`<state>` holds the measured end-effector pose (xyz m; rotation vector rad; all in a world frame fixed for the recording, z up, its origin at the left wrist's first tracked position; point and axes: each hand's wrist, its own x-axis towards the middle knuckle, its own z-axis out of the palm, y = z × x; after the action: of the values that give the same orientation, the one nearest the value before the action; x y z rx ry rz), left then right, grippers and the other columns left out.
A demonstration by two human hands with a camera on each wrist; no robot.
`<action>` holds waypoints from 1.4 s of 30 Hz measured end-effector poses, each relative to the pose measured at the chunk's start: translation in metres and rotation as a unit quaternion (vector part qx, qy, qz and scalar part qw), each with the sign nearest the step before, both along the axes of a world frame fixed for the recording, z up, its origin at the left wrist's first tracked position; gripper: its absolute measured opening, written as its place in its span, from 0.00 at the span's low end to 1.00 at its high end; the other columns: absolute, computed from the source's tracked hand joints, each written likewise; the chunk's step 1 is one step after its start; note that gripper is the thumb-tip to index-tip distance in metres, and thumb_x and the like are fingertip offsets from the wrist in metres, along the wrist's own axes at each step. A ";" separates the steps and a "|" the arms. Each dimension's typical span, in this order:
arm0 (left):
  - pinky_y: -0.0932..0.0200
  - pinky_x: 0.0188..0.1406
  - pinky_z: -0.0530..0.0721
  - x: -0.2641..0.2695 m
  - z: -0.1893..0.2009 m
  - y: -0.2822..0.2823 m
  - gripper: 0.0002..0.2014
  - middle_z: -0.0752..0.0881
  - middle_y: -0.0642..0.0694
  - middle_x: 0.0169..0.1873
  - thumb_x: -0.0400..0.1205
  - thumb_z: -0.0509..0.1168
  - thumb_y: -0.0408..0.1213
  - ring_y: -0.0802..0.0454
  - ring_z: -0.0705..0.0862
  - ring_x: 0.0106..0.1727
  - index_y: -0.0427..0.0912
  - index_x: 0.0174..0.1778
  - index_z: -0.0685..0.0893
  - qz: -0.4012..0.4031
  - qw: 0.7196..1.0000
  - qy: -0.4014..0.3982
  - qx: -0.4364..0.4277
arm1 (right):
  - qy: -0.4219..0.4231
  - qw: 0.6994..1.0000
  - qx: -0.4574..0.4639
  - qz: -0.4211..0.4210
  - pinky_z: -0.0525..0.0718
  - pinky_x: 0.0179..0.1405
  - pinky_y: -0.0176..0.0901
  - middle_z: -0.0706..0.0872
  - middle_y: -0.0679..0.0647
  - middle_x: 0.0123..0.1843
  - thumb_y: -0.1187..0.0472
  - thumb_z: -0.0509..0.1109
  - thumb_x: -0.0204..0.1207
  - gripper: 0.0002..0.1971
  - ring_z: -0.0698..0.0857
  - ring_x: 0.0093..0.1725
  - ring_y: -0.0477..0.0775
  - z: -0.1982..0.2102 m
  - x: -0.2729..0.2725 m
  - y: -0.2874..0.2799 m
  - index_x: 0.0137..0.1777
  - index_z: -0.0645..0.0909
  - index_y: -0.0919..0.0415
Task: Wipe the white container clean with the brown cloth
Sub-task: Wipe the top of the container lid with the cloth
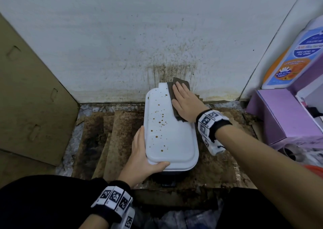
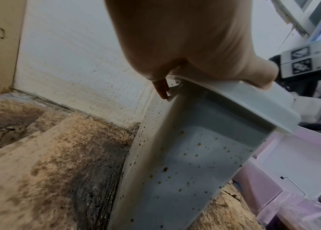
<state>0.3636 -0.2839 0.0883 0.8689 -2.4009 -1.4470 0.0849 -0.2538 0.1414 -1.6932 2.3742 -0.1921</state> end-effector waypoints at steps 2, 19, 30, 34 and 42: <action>0.52 0.84 0.53 0.000 0.000 0.001 0.69 0.36 0.71 0.85 0.66 0.78 0.70 0.67 0.39 0.88 0.60 0.88 0.33 -0.001 1.000 -0.001 -0.003 | -0.015 1.000 -0.006 -0.008 0.48 0.89 0.58 0.48 0.65 0.91 0.40 0.24 0.85 0.42 0.46 0.90 0.63 -0.003 -0.007 -0.008 0.89 0.46 0.70; 0.52 0.85 0.52 0.002 -0.007 0.002 0.70 0.36 0.70 0.85 0.65 0.77 0.71 0.64 0.39 0.89 0.57 0.89 0.33 0.003 1.000 -0.004 -0.023 | -0.077 0.990 -0.108 -0.038 0.38 0.88 0.44 0.39 0.52 0.91 0.50 0.46 0.92 0.31 0.34 0.89 0.49 -0.012 0.096 0.100 0.90 0.44 0.62; 0.49 0.86 0.55 0.000 -0.004 0.004 0.70 0.40 0.67 0.87 0.63 0.77 0.71 0.64 0.42 0.89 0.58 0.89 0.35 0.011 1.000 0.003 -0.021 | -0.173 0.964 -0.173 -0.103 0.35 0.86 0.40 0.28 0.46 0.89 0.52 0.55 0.91 0.34 0.27 0.87 0.45 -0.018 0.128 0.129 0.90 0.41 0.56; 0.53 0.83 0.55 0.000 -0.004 0.004 0.71 0.40 0.67 0.86 0.62 0.78 0.70 0.65 0.42 0.88 0.57 0.89 0.35 0.015 1.000 -0.002 -0.019 | -0.245 0.945 -0.160 -0.144 0.36 0.86 0.41 0.25 0.46 0.88 0.45 0.56 0.90 0.40 0.26 0.85 0.39 -0.016 0.129 0.125 0.89 0.32 0.54; 0.55 0.82 0.55 0.000 -0.002 0.001 0.71 0.40 0.66 0.86 0.62 0.76 0.72 0.65 0.42 0.89 0.56 0.90 0.35 0.008 1.000 -0.008 -0.024 | -0.244 0.953 -0.133 -0.118 0.37 0.85 0.42 0.24 0.47 0.88 0.43 0.56 0.89 0.42 0.30 0.87 0.44 -0.015 0.107 0.108 0.88 0.30 0.52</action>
<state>0.3632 -0.2829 0.0858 0.8894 -2.4243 -1.3775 0.1921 -0.1455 0.1267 -1.2530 2.2236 -0.8955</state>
